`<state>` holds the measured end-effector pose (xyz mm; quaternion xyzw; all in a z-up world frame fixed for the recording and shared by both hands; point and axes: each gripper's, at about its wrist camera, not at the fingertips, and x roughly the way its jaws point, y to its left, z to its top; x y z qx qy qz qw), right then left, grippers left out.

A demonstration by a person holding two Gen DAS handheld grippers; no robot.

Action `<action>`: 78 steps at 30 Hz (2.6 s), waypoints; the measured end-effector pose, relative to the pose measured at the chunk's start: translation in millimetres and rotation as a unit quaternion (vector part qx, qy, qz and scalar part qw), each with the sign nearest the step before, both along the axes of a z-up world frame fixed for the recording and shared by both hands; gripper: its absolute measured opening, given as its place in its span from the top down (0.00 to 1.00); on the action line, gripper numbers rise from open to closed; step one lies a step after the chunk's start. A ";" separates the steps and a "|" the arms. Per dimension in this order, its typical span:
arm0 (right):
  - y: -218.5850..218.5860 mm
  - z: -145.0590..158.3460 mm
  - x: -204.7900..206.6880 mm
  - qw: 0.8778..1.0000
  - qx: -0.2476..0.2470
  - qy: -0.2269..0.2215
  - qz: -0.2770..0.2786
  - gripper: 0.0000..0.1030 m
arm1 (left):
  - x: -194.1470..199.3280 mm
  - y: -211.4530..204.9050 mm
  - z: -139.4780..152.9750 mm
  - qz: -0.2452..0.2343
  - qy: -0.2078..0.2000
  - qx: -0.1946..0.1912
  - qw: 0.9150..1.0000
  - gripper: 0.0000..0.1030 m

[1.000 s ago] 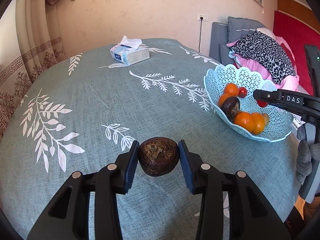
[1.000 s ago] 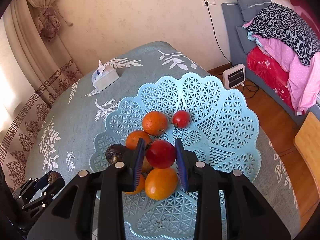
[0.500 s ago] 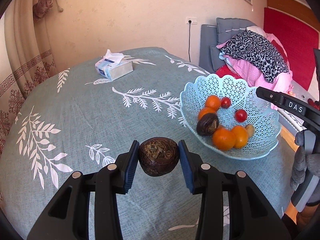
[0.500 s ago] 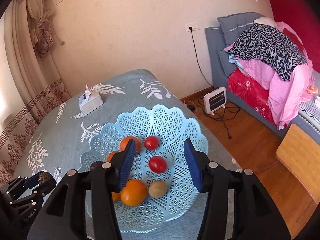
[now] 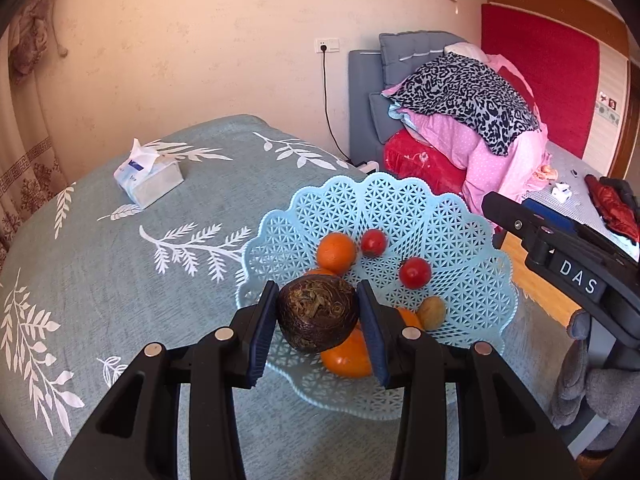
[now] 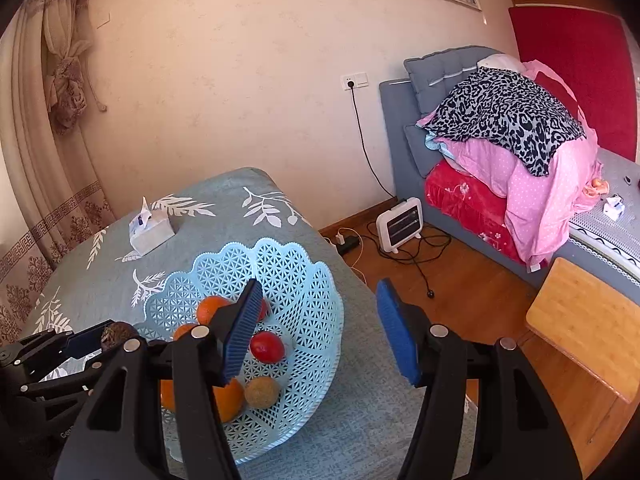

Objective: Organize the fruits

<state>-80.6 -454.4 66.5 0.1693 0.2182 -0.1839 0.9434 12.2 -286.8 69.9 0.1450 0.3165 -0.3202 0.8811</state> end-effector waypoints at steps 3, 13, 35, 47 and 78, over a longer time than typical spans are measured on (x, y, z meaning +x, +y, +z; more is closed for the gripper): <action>-2.3 -2.1 1.0 1.000 0.005 0.001 -0.001 0.41 | 2.4 -10.6 -3.8 -0.007 0.002 0.004 1.000 0.61; 1.8 -4.9 4.7 1.000 0.006 0.004 0.007 0.40 | 11.4 -28.1 -15.2 -0.014 0.009 0.013 1.000 0.61; 5.8 -2.7 1.9 1.000 0.004 -0.005 0.001 0.20 | 0.2 -23.3 -7.1 -0.009 -0.030 0.014 0.999 0.25; 11.6 3.6 -1.9 1.000 -0.004 -0.008 0.000 0.16 | -4.3 -6.4 1.5 0.015 -0.060 0.015 0.998 0.15; 68.0 -11.3 -5.3 0.994 -0.078 0.040 0.060 0.08 | -14.8 46.3 10.7 0.081 -0.088 0.020 0.993 0.09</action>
